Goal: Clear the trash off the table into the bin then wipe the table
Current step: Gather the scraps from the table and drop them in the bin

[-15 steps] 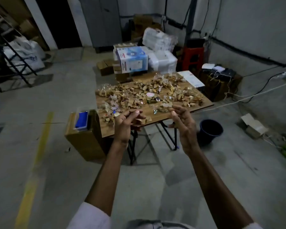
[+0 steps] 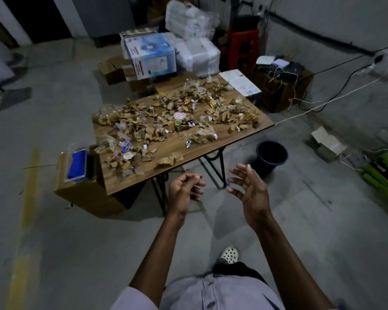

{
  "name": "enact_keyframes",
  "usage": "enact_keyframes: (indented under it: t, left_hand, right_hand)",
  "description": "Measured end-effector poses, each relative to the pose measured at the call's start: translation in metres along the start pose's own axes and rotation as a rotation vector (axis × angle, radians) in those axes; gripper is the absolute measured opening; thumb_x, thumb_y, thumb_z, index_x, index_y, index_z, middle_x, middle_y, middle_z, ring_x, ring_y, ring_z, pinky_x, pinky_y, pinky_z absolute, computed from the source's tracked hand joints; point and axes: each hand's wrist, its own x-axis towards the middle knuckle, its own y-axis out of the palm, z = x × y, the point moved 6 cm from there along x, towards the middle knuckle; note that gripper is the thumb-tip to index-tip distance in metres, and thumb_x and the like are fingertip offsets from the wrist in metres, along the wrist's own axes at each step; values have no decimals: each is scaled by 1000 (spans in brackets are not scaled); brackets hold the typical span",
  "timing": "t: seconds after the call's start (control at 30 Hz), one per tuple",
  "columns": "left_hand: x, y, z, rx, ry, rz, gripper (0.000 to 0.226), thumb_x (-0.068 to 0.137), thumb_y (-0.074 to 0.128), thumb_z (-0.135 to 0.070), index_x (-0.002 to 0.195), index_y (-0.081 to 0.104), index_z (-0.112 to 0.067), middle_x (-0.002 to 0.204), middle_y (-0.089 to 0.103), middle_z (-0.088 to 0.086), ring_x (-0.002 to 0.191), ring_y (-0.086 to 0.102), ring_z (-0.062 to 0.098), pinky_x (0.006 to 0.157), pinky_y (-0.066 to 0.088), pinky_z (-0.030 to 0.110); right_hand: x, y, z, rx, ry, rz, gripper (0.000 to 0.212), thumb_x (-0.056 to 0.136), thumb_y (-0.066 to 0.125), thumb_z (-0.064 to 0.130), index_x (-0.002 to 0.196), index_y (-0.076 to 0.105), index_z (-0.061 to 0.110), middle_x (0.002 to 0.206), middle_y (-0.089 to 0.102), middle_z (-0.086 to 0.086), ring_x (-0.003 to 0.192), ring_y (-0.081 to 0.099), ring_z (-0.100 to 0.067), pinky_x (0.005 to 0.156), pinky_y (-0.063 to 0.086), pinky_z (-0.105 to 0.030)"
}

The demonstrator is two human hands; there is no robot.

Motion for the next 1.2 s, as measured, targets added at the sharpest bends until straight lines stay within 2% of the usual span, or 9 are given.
enact_keyframes:
  t: [0.1,0.3,0.4,0.57,0.7,0.87,1.03,1.13,1.2]
  left_hand:
    - [28,22,6,14,-24,9,33,83,68,-34,100,74,-7,90,76,17,70,64,27,58,48,30]
    - [82,60,16,24,-99,-58,18,96,64,-18,102,74,-4,90,75,20,68,63,26,57,48,29]
    - [97,83,18,63,-114,-23,18,91,68,-23,99,74,-7,87,76,16,64,64,22,56,48,29]
    - [122,108,36,140,-200,27,32,79,70,-35,98,72,-9,82,76,10,60,64,18,52,47,28]
    - [157,115,53,184,-287,30,16,92,69,-19,101,71,-6,83,74,10,63,62,19,50,46,26]
    - [226,127,62,345,-326,31,10,90,69,-26,99,68,-23,95,72,7,75,65,17,63,51,37]
    - [305,133,54,94,-541,-162,27,101,55,-32,124,55,-17,119,62,10,91,62,22,65,57,37]
    - [339,137,49,-47,-694,-215,37,104,46,-42,129,53,-15,126,55,10,100,56,23,90,54,48]
    - [353,134,56,-97,-776,-277,43,104,46,-45,131,52,-13,135,54,12,114,54,30,103,44,51]
  right_hand:
    - [37,-18,9,-22,28,-11,43,101,51,42,127,62,9,121,68,-17,100,66,-27,77,56,-38]
    - [100,-48,30,-54,68,-27,44,95,59,41,124,66,8,117,71,-15,92,66,-23,70,56,-31]
    - [122,-62,26,-81,105,-44,33,102,56,31,122,66,8,115,72,-14,89,65,-21,69,55,-30]
    - [156,-71,9,-127,193,-72,34,95,62,34,119,69,10,113,73,-14,91,64,-23,72,52,-34]
    - [191,-70,-5,-215,255,-65,25,101,59,29,115,69,11,108,74,-13,85,65,-20,70,52,-32]
    - [256,-63,-9,-363,267,-3,21,100,62,33,111,70,17,104,74,-6,84,65,-17,73,52,-35]
    - [340,-57,0,-453,312,39,15,100,63,31,105,70,18,100,74,-7,77,63,-17,69,50,-32]
    - [388,-65,2,-578,276,-14,11,99,65,34,103,70,25,98,73,-2,83,67,-17,66,52,-28]
    - [418,-76,5,-741,232,-44,11,94,68,40,99,68,30,98,72,2,90,68,-19,75,56,-37]
